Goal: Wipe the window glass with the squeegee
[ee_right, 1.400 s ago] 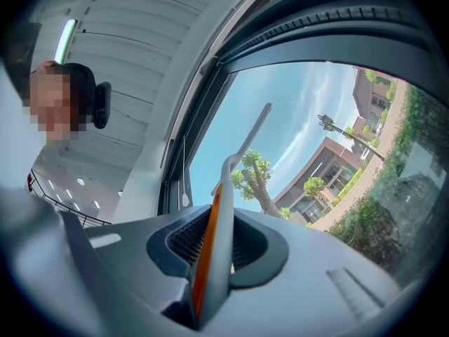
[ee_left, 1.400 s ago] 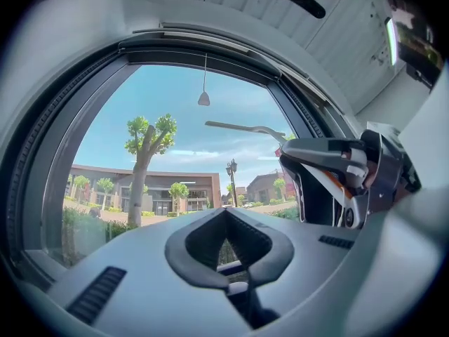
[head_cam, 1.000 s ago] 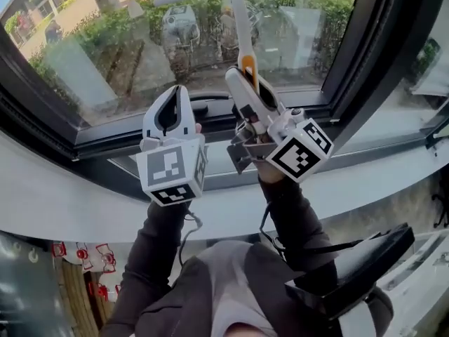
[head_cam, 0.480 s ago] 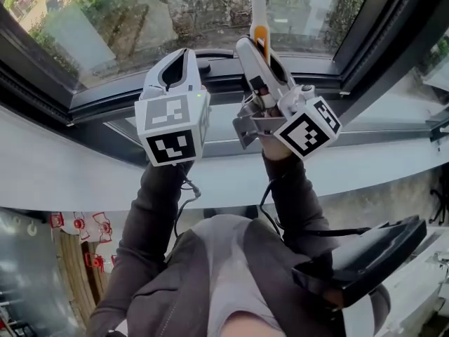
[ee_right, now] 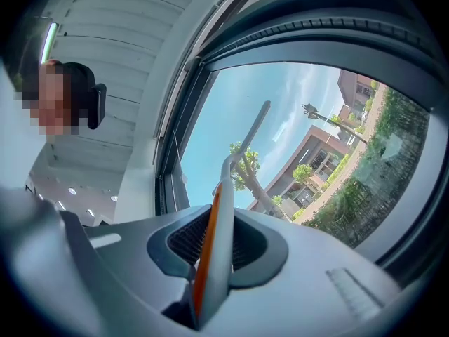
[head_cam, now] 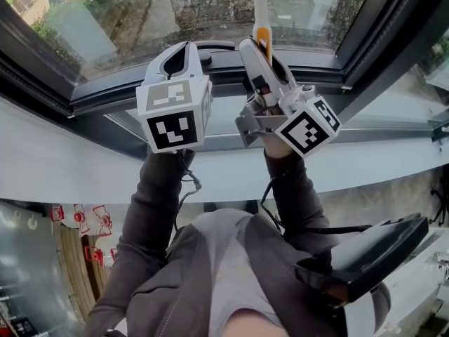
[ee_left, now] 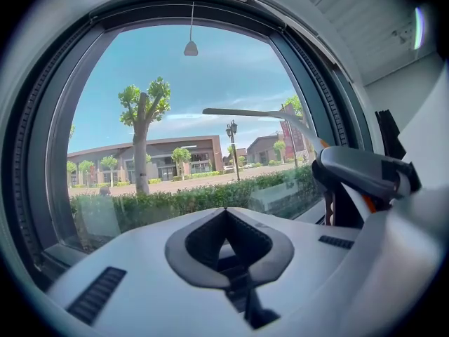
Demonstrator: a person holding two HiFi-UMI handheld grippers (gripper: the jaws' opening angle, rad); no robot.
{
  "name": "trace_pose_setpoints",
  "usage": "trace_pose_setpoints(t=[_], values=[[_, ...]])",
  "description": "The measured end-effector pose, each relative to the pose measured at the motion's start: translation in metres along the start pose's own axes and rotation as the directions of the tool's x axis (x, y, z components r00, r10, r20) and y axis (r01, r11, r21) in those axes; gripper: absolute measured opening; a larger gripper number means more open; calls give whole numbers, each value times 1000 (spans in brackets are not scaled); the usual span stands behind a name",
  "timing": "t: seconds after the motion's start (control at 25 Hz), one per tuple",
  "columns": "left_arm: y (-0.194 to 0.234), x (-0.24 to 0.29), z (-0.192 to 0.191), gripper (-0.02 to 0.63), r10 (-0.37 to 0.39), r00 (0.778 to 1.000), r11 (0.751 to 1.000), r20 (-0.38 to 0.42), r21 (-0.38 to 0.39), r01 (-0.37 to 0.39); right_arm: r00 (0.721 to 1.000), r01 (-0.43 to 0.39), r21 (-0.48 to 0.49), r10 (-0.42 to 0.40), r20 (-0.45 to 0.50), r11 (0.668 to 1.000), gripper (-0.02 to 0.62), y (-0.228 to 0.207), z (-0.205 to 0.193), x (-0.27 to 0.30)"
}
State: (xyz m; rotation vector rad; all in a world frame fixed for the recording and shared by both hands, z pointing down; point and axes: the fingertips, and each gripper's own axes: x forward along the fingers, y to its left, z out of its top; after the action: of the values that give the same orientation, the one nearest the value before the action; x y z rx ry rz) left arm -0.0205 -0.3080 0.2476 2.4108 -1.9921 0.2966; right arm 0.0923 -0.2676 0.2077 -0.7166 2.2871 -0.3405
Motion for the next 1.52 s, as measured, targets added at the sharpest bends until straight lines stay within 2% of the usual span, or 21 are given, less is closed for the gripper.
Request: trace_pose_setpoints(t=[0.32,0.6,0.92,1.52], values=[[9,-5,-23,2,-9,999,999,-37,-43,8,1000,14,24,-13,-22,1000,63,0,-29,-9],[-10,-9,-13,2,-7,999,999,-37,-43,6,999,21,44,-20,-29,999,61,-3,-20,-28],[-11,-7,-18,2,-5,998,999,-57,-43,3,998,36,68,-32,-52,997,60,-13,-35,-40],[-11,-10,-16,2,-14,999,998,-46,-55,12,996,66,117,-58,-70,991,58,-22,-58,-57]])
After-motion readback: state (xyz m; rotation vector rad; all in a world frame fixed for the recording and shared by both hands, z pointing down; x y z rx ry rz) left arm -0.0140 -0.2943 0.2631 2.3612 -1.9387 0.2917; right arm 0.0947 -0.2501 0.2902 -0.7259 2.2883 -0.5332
